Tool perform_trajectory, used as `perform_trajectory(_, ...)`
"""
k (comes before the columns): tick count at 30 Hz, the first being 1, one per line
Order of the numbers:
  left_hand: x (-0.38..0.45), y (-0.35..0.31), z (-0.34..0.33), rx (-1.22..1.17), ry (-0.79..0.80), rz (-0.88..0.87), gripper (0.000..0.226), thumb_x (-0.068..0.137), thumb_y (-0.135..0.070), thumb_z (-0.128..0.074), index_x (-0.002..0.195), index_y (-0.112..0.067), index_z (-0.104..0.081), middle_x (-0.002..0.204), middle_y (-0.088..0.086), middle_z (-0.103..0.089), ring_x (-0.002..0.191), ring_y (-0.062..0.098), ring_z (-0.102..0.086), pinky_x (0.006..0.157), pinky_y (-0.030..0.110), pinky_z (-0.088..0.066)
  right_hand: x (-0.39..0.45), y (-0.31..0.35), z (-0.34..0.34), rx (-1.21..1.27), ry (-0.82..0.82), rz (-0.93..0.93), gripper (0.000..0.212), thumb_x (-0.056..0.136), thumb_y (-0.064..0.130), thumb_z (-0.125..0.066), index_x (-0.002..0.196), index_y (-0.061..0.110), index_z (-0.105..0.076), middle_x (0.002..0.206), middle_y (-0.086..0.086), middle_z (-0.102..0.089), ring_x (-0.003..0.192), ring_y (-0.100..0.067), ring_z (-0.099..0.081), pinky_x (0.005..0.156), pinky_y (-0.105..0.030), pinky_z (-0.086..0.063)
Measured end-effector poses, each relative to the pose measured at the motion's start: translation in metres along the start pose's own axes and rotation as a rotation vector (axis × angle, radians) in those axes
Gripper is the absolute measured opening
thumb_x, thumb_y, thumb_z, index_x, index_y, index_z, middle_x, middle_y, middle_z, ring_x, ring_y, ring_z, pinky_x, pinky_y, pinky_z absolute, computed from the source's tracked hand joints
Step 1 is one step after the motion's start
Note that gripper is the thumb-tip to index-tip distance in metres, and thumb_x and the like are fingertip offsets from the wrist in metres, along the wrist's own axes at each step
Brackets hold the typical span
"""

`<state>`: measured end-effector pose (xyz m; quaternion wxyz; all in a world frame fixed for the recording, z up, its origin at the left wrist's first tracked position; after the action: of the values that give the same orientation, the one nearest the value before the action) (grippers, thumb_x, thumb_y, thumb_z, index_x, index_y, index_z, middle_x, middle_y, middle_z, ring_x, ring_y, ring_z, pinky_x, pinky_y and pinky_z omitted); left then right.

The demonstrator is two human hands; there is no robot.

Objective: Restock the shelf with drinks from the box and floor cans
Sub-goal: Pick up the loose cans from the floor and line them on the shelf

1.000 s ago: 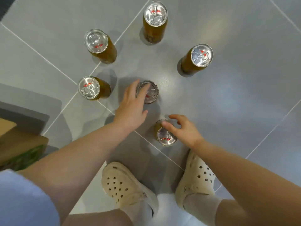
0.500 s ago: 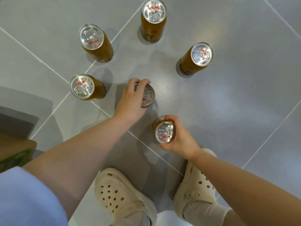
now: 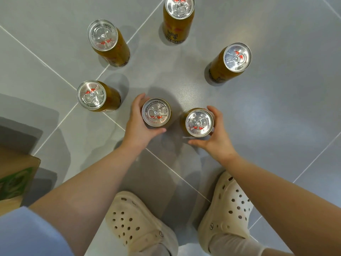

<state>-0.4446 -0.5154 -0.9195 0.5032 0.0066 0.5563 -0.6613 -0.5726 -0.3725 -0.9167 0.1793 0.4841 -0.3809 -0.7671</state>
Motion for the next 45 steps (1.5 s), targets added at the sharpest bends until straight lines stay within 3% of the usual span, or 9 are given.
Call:
perform_trajectory(7, 0.007, 0.002, -0.007, -0.084, -0.056, 0.002, 0.083, 0.055, 0.004, -0.081, 0.125, -0.009, -0.039, 0.114, -0.004, -0.048, 0.111, 0.013, -0.047, 0.093, 0.015, -0.036, 0.016, 0.002, 0.004, -0.044, -0.012, 0.024, 0.069, 0.062, 0.002, -0.08, 0.104, 0.035, -0.036, 0.098, 0.024, -0.046, 0.093, 0.002, -0.051, 0.079, 0.003, -0.038)
perform_trajectory(15, -0.005, -0.041, 0.014, -0.37, 0.161, 0.212, 0.057, 0.072, -0.01, -0.072, 0.117, -0.027, -0.041, 0.105, -0.008, -0.055, 0.1, 0.009, -0.053, 0.084, 0.018, -0.043, 0.016, 0.056, 0.033, 0.117, 0.044, -0.095, 0.037, 0.083, 0.019, -0.059, 0.117, 0.019, -0.044, 0.093, 0.011, -0.056, 0.083, 0.003, -0.052, 0.06, 0.003, -0.045)
perform_trajectory(20, -0.054, -0.087, 0.043, -0.607, 0.142, 0.28, 0.088, 0.045, -0.036, -0.072, 0.124, -0.031, -0.034, 0.113, -0.007, -0.056, 0.104, 0.009, -0.056, 0.088, 0.026, -0.047, -0.034, 0.108, 0.048, 0.195, 0.069, -0.184, 0.021, 0.088, 0.026, -0.048, 0.108, 0.025, -0.041, 0.089, 0.016, -0.055, 0.081, 0.005, -0.053, 0.065, -0.005, -0.042)
perform_trajectory(26, -0.144, -0.177, 0.103, -0.719, 0.166, 0.318, 0.064, 0.053, -0.042, -0.064, 0.113, -0.033, -0.047, 0.107, -0.006, -0.061, 0.098, 0.01, -0.059, 0.081, 0.028, -0.047, -0.123, 0.214, 0.072, 0.183, 0.194, -0.184, 0.047, 0.068, 0.044, -0.063, 0.108, 0.025, -0.044, 0.092, 0.015, -0.058, 0.081, 0.007, -0.055, 0.071, -0.01, -0.042)
perform_trajectory(29, -0.186, -0.231, 0.14, -0.737, 0.206, 0.311, 0.041, 0.064, -0.039, -0.058, 0.103, -0.032, -0.053, 0.105, -0.005, -0.063, 0.096, 0.009, -0.06, 0.079, 0.025, -0.047, -0.165, 0.279, 0.088, 0.148, 0.216, -0.122, 0.074, 0.032, 0.073, -0.068, 0.093, 0.035, -0.049, 0.076, 0.028, -0.067, 0.072, 0.015, -0.062, 0.061, -0.001, -0.047)
perform_trajectory(35, -0.275, -0.366, 0.232, -0.674, 0.159, 0.193, 0.079, 0.045, -0.051, -0.071, 0.117, -0.024, -0.053, 0.109, 0.002, -0.065, 0.105, 0.021, -0.06, 0.092, 0.038, -0.047, -0.261, 0.437, 0.114, 0.109, 0.282, 0.006, 0.045, 0.049, 0.055, -0.059, 0.089, 0.037, -0.046, 0.09, 0.019, -0.056, 0.083, 0.007, -0.057, 0.065, 0.0, -0.045)
perform_trajectory(39, -0.346, -0.449, 0.309, -0.641, 0.104, 0.054, 0.068, 0.047, -0.046, -0.066, 0.112, -0.03, -0.054, 0.112, 0.003, -0.065, 0.108, 0.025, -0.06, 0.103, 0.048, -0.041, -0.328, 0.55, 0.125, 0.091, 0.296, 0.181, 0.074, 0.03, 0.066, -0.071, 0.094, 0.037, -0.047, 0.091, 0.02, -0.058, 0.082, 0.007, -0.062, 0.068, -0.002, -0.049)
perform_trajectory(42, -0.384, -0.487, 0.355, -0.614, 0.003, -0.109, 0.053, 0.062, -0.028, -0.071, 0.108, -0.039, -0.047, 0.094, -0.017, -0.071, 0.09, 0.005, -0.067, 0.082, 0.027, -0.052, -0.363, 0.611, 0.123, 0.076, 0.313, 0.302, 0.074, 0.04, 0.057, -0.065, 0.107, 0.04, -0.038, 0.097, 0.017, -0.058, 0.094, -0.002, -0.062, 0.093, -0.04, -0.05)
perform_trajectory(45, -0.424, -0.517, 0.397, -0.612, -0.045, -0.248, 0.068, 0.068, -0.021, -0.073, 0.115, -0.045, -0.03, 0.095, -0.023, -0.058, 0.084, -0.004, -0.058, 0.069, 0.015, -0.047, -0.393, 0.661, 0.112, 0.072, 0.341, 0.452, 0.102, 0.028, 0.066, -0.077, 0.117, 0.037, -0.035, 0.104, 0.012, -0.058, 0.091, 0.003, -0.063, 0.076, -0.02, -0.054)
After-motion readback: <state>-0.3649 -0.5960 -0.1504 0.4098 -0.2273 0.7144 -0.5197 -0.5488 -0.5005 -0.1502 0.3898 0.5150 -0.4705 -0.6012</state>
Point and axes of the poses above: each hand's wrist, its own x-axis towards the middle knuckle, its own z-axis out of the back of the hand, y = z × x, the point moved 2 cm from there along x, towards the middle knuckle
